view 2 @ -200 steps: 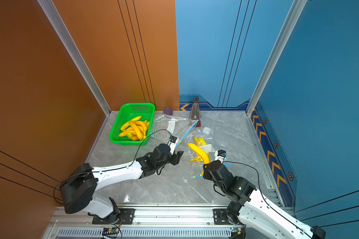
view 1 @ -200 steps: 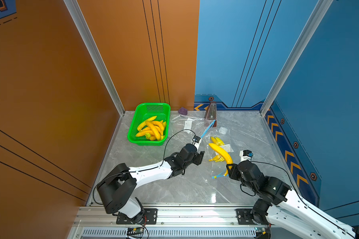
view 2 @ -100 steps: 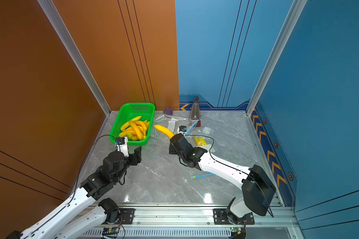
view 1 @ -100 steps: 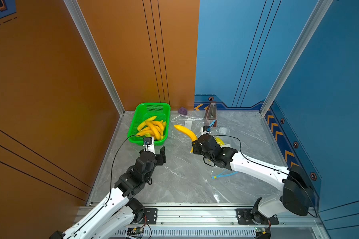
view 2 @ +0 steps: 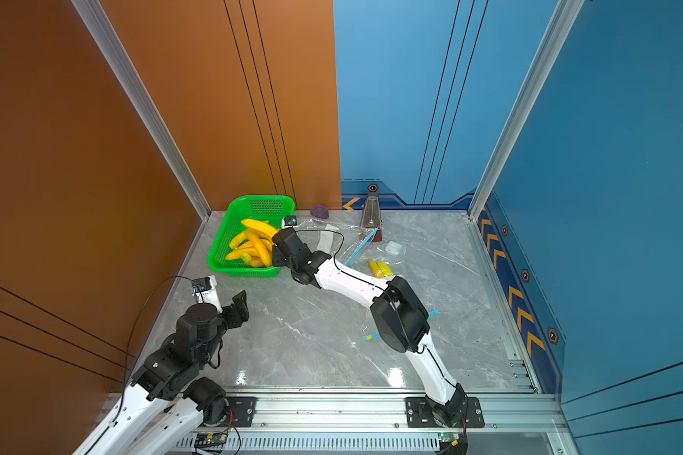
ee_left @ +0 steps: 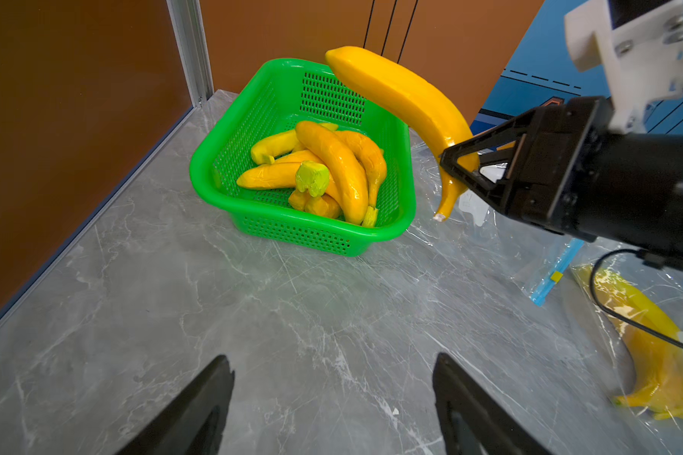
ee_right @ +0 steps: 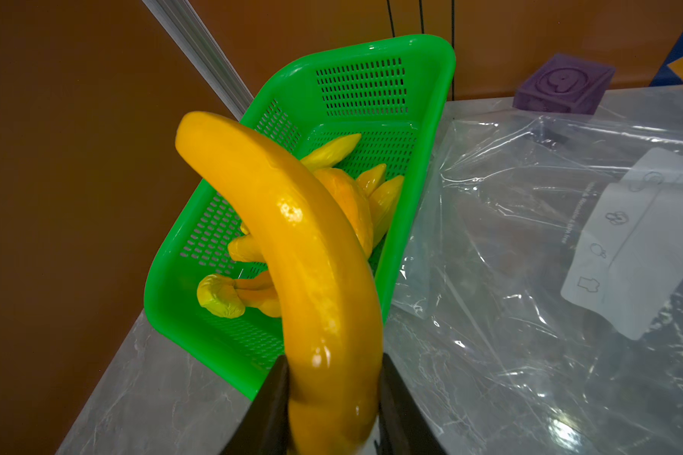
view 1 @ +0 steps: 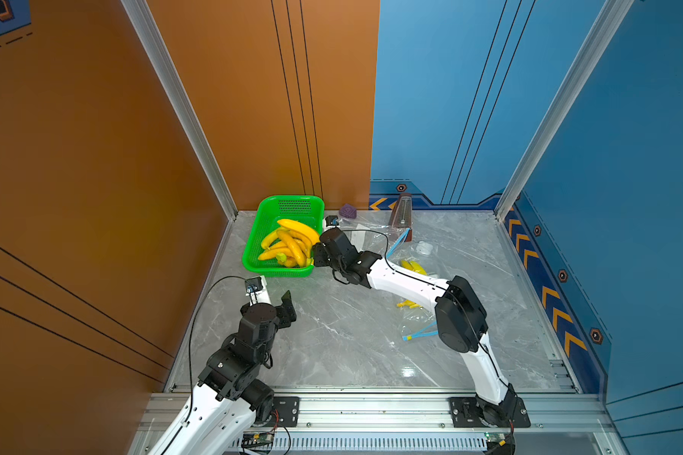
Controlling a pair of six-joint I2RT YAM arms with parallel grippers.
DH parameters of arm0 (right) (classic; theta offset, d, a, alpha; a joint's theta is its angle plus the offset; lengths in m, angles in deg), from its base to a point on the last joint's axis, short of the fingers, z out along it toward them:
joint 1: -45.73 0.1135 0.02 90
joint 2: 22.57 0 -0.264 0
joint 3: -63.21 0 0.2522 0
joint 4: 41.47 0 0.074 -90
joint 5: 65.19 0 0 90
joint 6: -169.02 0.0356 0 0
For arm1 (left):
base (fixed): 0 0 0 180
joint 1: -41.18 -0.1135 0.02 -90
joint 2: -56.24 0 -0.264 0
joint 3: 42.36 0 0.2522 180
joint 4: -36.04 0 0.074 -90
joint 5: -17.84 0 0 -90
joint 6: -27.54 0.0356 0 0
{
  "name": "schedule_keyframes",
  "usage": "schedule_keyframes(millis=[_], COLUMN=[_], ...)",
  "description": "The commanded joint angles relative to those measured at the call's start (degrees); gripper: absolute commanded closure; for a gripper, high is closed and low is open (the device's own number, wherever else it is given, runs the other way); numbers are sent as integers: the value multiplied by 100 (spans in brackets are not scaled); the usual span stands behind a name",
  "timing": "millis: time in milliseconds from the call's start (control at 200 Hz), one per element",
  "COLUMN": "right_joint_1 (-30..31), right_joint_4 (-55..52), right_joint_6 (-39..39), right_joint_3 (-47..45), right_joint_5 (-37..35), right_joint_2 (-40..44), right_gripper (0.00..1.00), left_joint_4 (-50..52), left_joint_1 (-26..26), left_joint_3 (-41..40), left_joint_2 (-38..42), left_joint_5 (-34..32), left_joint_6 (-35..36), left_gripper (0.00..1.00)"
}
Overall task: Open the zip-top bag and take out the banana
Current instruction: Place the banana in the basket.
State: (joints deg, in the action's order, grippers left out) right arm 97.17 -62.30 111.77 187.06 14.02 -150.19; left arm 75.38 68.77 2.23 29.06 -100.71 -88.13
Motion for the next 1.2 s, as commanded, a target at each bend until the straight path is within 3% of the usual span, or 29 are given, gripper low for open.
schedule_keyframes(millis=[0,275,435,596,716,901,1066,1196], right_joint_1=[10,37,49,48,74,54,-130,-297], right_joint_4=[-315,-914,-1009,-1098,-1103,-1055,-444,-165], right_joint_6=[-265,-364,-470,-548,-603,-595,-325,2], right_joint_3=[676,2392,2536,2492,2291,1223,-772,-2464], right_joint_5=[25,-110,-303,-357,-336,-456,-434,-507], right_joint_2=[-488,-1771,-1840,-1731,-1435,-305,1293,2581], right_gripper=[90,88,75,51,43,37,36,36], left_joint_4=[176,175,180,177,175,157,-6,-549], left_joint_1=[-96,-158,-176,-193,-202,-202,-109,361], left_joint_3=[-129,-167,-193,-201,-191,-55,23,-17], left_joint_2=[111,165,138,108,61,-251,-482,-819], left_joint_5=[102,122,140,171,183,449,844,1151], left_joint_6=[-61,-39,-43,-48,-52,-34,103,308], left_gripper=[18,18,18,18,16,10,10,10])
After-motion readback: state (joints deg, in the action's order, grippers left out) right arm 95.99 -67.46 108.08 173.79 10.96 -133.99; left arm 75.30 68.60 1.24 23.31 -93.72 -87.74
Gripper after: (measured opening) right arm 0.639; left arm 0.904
